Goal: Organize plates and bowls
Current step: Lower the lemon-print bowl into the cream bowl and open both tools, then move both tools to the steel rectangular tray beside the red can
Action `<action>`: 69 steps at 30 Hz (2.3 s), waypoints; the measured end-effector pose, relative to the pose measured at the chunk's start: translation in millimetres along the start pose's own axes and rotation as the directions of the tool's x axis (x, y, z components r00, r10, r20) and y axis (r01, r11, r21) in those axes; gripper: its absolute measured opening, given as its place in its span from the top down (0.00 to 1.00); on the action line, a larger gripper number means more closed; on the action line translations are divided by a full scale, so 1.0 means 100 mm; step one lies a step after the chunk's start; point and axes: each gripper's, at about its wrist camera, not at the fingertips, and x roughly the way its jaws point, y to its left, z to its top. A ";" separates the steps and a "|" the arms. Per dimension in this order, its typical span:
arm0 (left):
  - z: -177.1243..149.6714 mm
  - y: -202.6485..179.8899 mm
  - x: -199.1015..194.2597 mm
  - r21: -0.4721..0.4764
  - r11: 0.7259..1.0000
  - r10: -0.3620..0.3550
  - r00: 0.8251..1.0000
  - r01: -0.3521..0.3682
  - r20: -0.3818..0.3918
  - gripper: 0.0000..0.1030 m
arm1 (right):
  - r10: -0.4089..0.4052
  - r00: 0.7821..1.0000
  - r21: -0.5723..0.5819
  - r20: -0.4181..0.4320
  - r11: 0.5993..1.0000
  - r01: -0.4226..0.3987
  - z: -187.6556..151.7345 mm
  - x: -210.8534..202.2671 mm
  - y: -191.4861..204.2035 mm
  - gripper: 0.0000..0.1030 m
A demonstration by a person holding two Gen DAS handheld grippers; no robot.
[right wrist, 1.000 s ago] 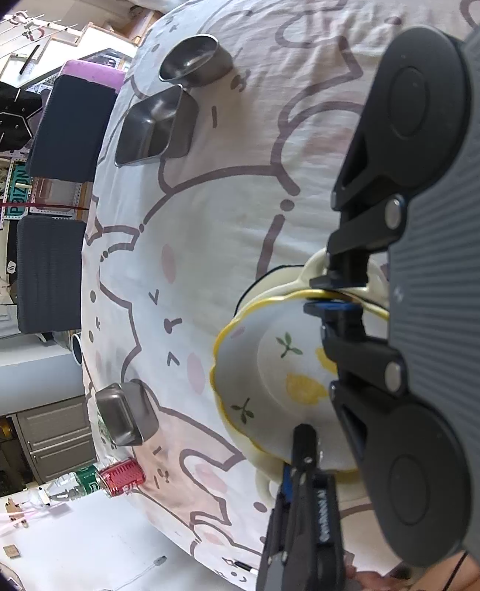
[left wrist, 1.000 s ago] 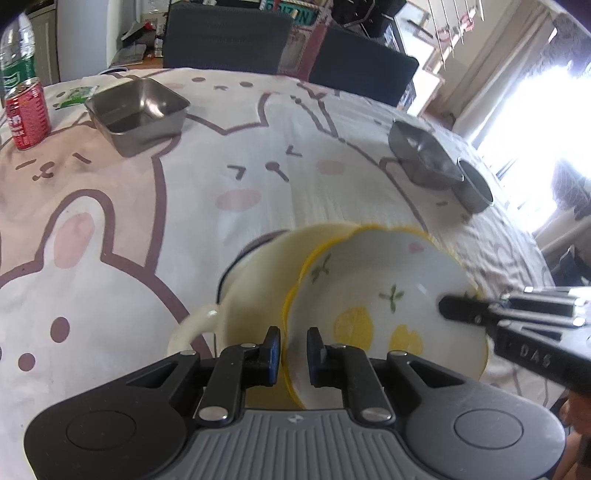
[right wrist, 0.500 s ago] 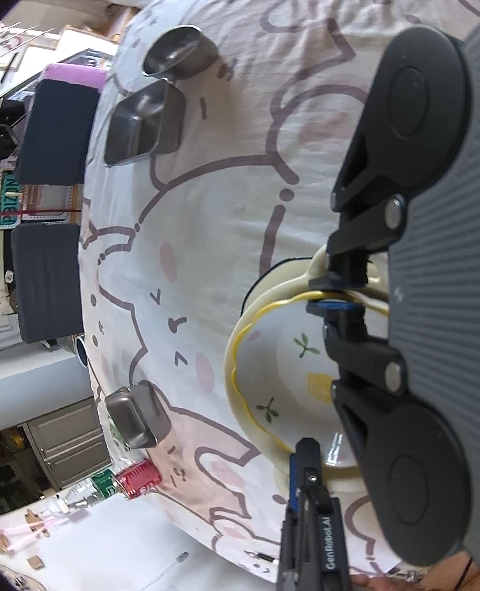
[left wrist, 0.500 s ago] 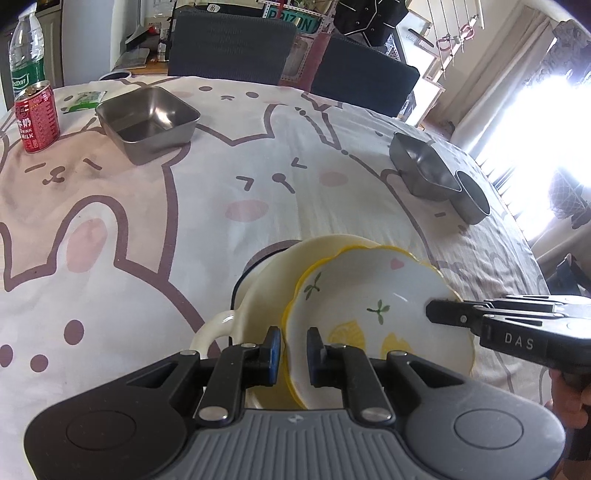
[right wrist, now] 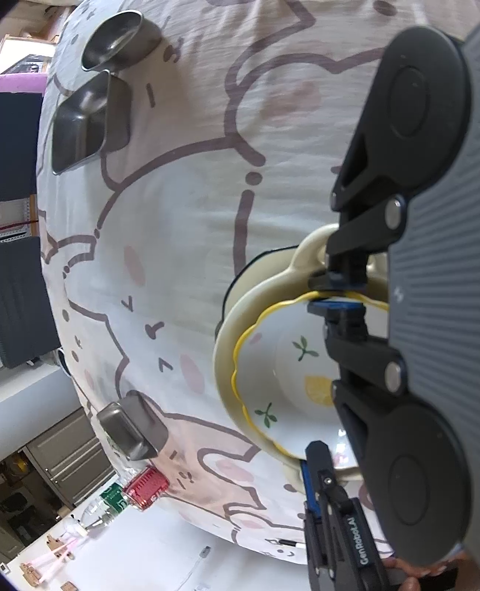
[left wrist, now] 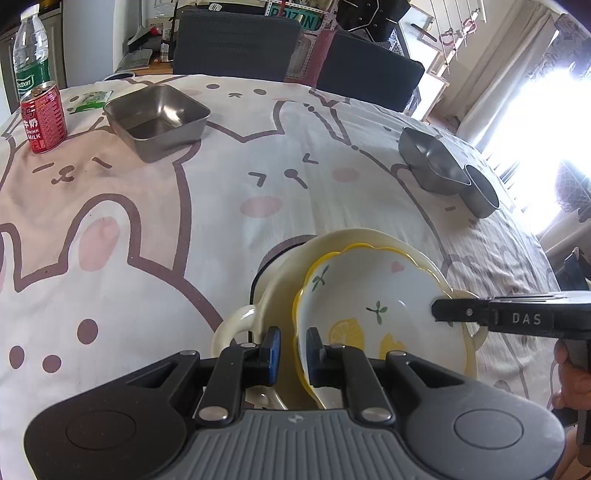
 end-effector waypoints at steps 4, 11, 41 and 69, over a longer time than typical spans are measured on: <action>0.00 -0.01 -0.01 0.007 1.000 0.005 1.000 -0.005 -0.001 0.85 | -0.003 1.000 -0.025 0.031 1.000 0.004 0.01 -0.10 0.01 0.94; 0.01 -0.02 -0.04 0.012 1.000 0.012 1.000 -0.012 0.000 0.85 | 0.009 0.999 -0.036 0.032 0.999 -0.008 -0.01 -0.13 -0.02 0.95; 0.03 -0.21 -0.37 0.060 0.998 -0.004 0.998 0.000 0.070 0.39 | 0.011 0.995 -0.141 0.101 0.990 0.003 -0.19 -0.49 0.09 0.47; 1.56 0.46 -0.54 0.137 0.916 0.317 0.888 -0.378 0.334 0.00 | 0.100 0.943 0.009 0.318 0.994 -0.108 0.63 -0.33 0.67 0.00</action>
